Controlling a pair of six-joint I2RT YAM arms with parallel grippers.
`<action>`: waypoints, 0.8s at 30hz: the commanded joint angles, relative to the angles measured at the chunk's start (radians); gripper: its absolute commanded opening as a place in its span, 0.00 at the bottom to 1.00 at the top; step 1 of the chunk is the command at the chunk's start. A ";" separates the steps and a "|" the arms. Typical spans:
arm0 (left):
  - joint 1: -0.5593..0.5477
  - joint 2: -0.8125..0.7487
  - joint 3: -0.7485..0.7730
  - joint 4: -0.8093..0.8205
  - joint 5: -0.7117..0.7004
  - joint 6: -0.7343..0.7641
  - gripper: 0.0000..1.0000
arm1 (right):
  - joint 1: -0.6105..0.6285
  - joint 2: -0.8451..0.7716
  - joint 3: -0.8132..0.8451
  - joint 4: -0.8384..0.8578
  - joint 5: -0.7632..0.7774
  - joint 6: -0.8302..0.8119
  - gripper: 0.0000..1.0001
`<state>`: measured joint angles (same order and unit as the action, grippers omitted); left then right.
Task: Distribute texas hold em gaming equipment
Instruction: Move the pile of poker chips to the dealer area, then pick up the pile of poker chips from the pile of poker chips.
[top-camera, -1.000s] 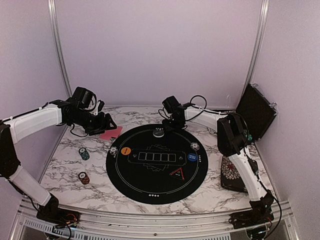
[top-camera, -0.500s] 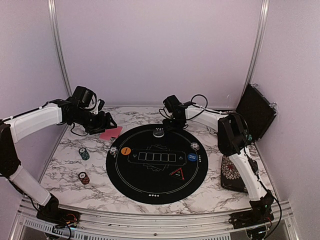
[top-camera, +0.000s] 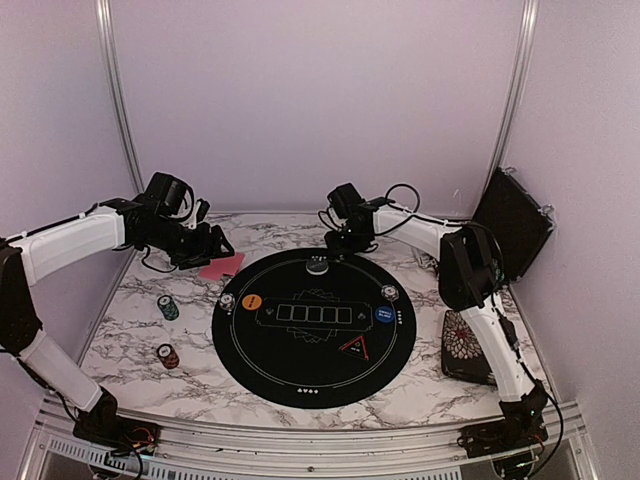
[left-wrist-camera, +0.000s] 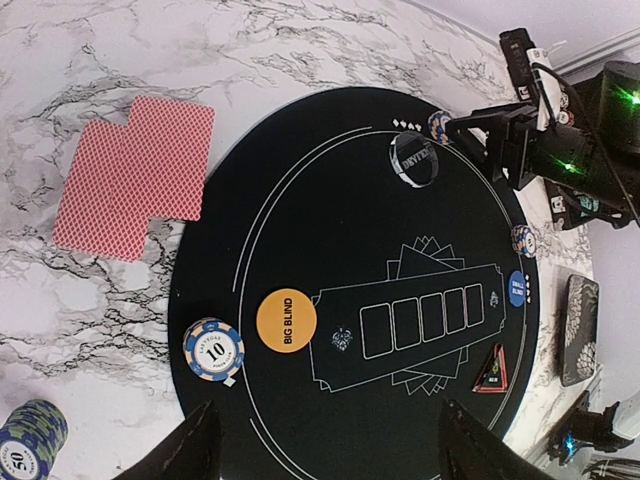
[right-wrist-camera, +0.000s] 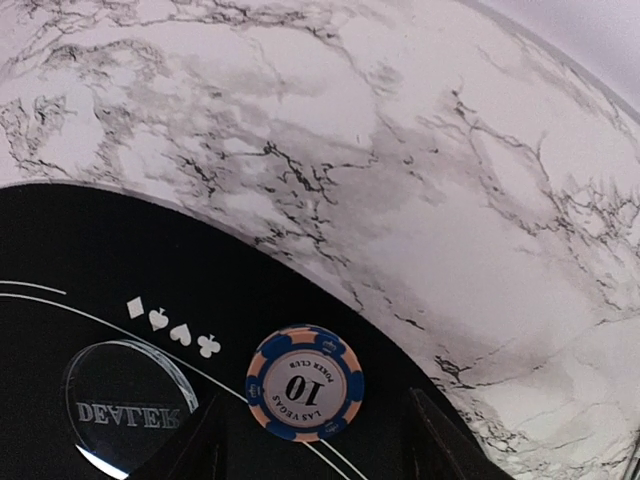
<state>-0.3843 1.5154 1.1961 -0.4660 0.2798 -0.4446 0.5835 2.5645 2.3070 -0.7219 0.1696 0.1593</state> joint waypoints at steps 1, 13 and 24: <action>0.005 0.010 0.024 0.017 0.001 -0.002 0.75 | -0.010 -0.114 -0.012 0.002 0.011 0.003 0.57; 0.005 -0.040 -0.033 0.003 -0.048 -0.037 0.75 | 0.020 -0.365 -0.304 0.115 0.013 0.032 0.58; 0.004 -0.185 -0.145 -0.103 -0.151 -0.104 0.75 | 0.082 -0.604 -0.612 0.244 -0.006 0.049 0.59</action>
<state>-0.3843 1.4029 1.0889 -0.4969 0.1974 -0.5133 0.6426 2.0464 1.7599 -0.5556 0.1722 0.1902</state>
